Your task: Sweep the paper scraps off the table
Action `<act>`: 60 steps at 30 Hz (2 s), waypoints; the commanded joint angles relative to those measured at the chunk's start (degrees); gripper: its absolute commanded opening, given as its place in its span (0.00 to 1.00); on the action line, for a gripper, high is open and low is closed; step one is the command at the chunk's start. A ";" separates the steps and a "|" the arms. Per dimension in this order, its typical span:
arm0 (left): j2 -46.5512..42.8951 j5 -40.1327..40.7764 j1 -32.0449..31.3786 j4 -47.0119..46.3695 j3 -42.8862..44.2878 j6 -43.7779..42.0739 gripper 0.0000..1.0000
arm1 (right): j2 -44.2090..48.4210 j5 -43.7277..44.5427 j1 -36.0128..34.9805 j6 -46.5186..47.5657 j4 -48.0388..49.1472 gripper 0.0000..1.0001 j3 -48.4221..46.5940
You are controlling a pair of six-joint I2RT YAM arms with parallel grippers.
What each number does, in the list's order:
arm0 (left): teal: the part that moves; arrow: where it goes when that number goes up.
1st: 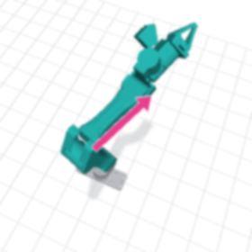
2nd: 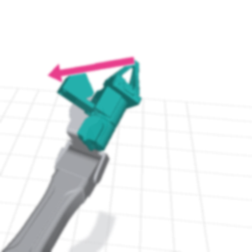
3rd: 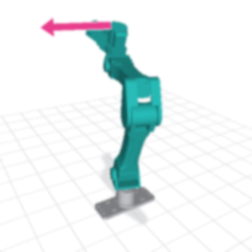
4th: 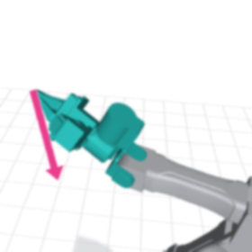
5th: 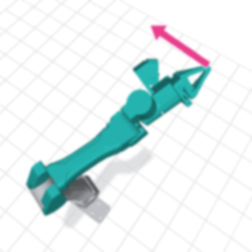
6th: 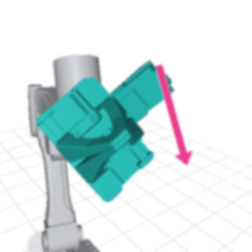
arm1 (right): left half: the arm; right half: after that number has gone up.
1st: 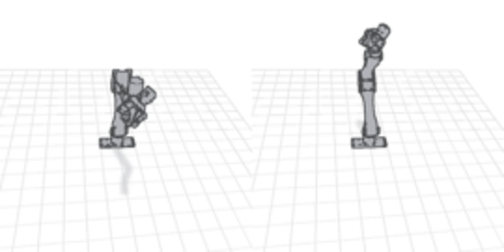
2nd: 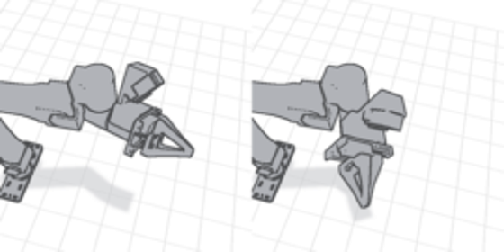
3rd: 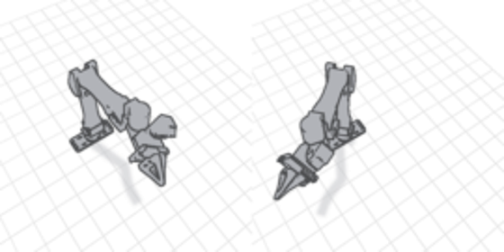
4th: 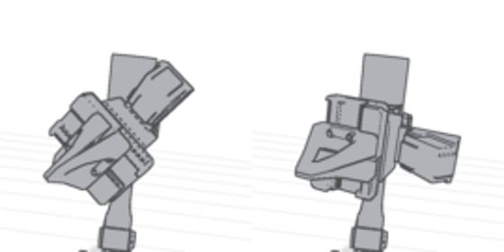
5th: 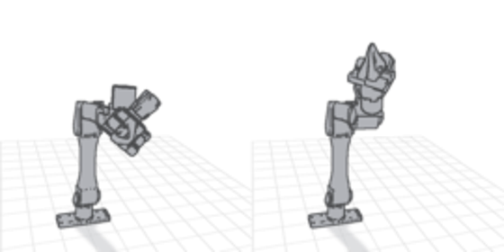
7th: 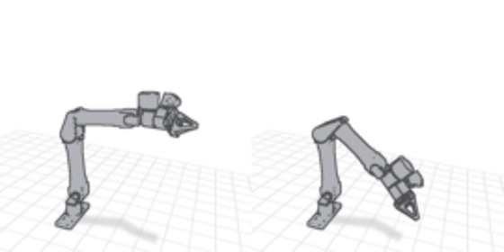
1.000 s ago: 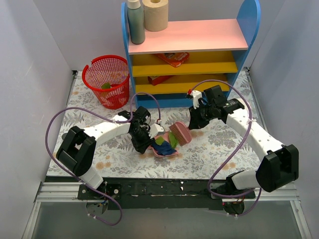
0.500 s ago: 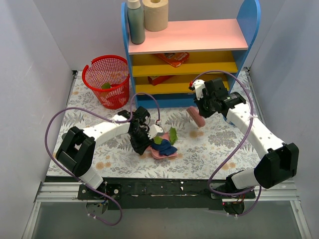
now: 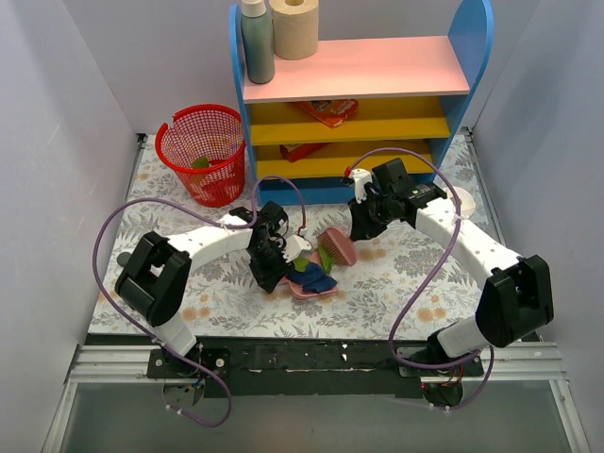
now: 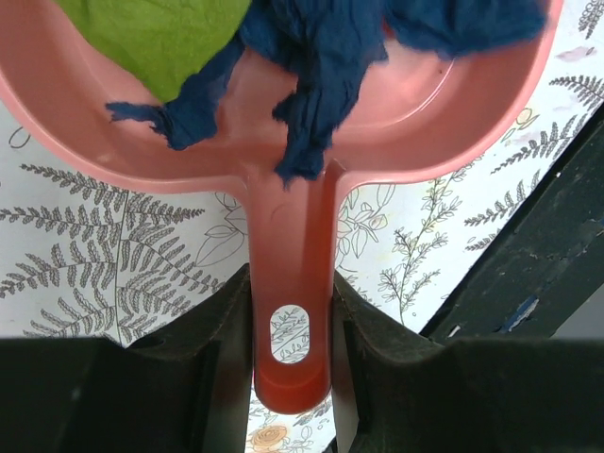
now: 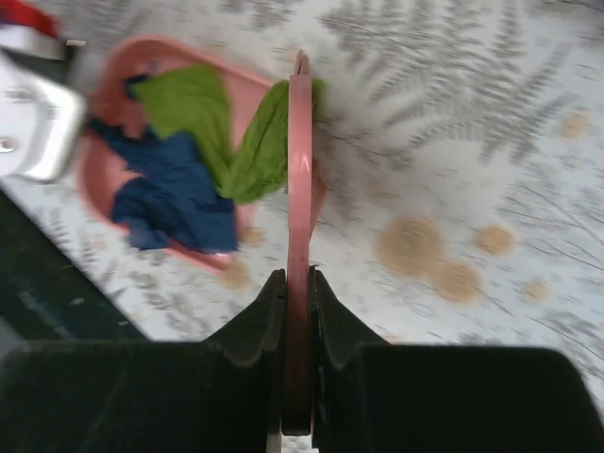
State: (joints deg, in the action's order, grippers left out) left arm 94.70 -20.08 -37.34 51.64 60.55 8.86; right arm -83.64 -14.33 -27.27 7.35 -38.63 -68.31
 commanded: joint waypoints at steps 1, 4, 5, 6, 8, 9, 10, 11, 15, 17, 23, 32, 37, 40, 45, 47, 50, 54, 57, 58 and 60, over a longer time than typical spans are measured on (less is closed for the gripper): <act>0.23 0.04 -0.27 -1.80 2.02 0.63 0.00 | -0.30 -19.93 -1.21 -4.28 1.46 0.01 -0.59; 0.14 -0.23 -0.27 -2.94 1.67 1.16 0.00 | -0.65 -20.30 -0.51 -4.89 0.93 0.01 -2.87; -0.21 -0.49 -0.27 -3.29 1.41 1.42 0.00 | -0.56 -20.56 0.36 -5.15 0.84 0.01 -3.40; -0.56 -0.66 -0.27 -3.73 0.97 1.59 0.00 | -0.48 -20.65 0.72 -5.24 0.49 0.01 -4.10; -1.79 -1.02 -0.28 -5.92 -0.96 0.90 0.00 | 0.31 -18.99 1.25 -4.20 -0.04 0.01 -4.72; -4.06 -0.76 -0.27 -7.06 -1.92 0.46 0.00 | 0.58 -17.94 1.34 -2.80 -0.39 0.01 -5.59; -5.21 -0.67 -0.27 -9.77 -4.45 -0.16 0.00 | 1.19 -16.01 1.60 -2.09 -1.35 0.01 -6.04; -6.70 -0.41 -0.27 -11.02 -5.44 -1.21 0.00 | 1.28 -15.39 1.78 -1.47 -1.79 0.01 -6.65; -10.14 -0.05 -0.19 -14.98 -8.34 -1.75 0.00 | 2.51 -14.15 2.39 1.87 -3.73 0.01 -9.90; -11.11 -0.58 -0.19 -16.74 -8.78 -1.22 0.00 | 3.13 -13.80 2.66 4.50 -5.04 0.01 -11.14; -11.72 -1.90 -0.19 -18.76 -9.14 0.72 0.00 | 5.41 -13.36 5.55 5.57 -5.31 0.01 -9.65; -14.89 -2.25 -0.19 -22.46 -9.93 1.16 0.00 | 5.77 -9.58 6.79 7.76 -4.61 0.01 -8.94; -15.06 -2.51 -0.19 -22.37 -10.19 1.33 0.00 | 5.76 -8.71 6.79 7.24 -3.73 0.01 -7.89; -15.59 -2.25 -0.19 -21.85 -9.93 1.42 0.00 | 6.11 -6.77 6.96 7.15 -3.21 0.01 -6.75; -16.21 -1.72 -0.10 -21.14 -10.98 1.51 0.00 | 6.64 -9.66 8.19 5.83 -2.32 0.01 -6.66; -16.12 -1.72 -0.10 -20.96 -11.25 1.68 0.00 | 6.73 -10.90 8.37 5.74 -2.50 0.01 -7.18; -16.03 -1.55 0.08 -20.35 -10.81 1.68 0.00 | 6.99 -9.50 8.46 6.00 -2.68 0.01 -6.92; -15.86 -0.93 0.43 -20.17 -10.11 1.24 0.00 | 7.87 -8.26 9.77 4.70 -1.54 0.01 -4.55; -14.98 -1.37 0.43 -19.82 -9.14 1.33 0.00 | 7.87 -8.18 10.65 3.55 -0.66 0.01 -4.11; -14.89 -1.28 0.43 -19.65 -8.44 1.33 0.00 | 7.87 -7.13 11.00 3.63 -0.31 0.01 -4.02; -14.98 -0.93 0.43 -19.56 -8.08 1.51 0.00 | 7.52 -6.16 11.36 3.63 -0.30 0.01 -4.11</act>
State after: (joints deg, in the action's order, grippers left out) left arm 81.14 -20.75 -37.23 32.05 49.67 10.35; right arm -77.41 -22.09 -16.84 12.19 -41.85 -72.31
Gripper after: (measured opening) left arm 0.294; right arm 0.152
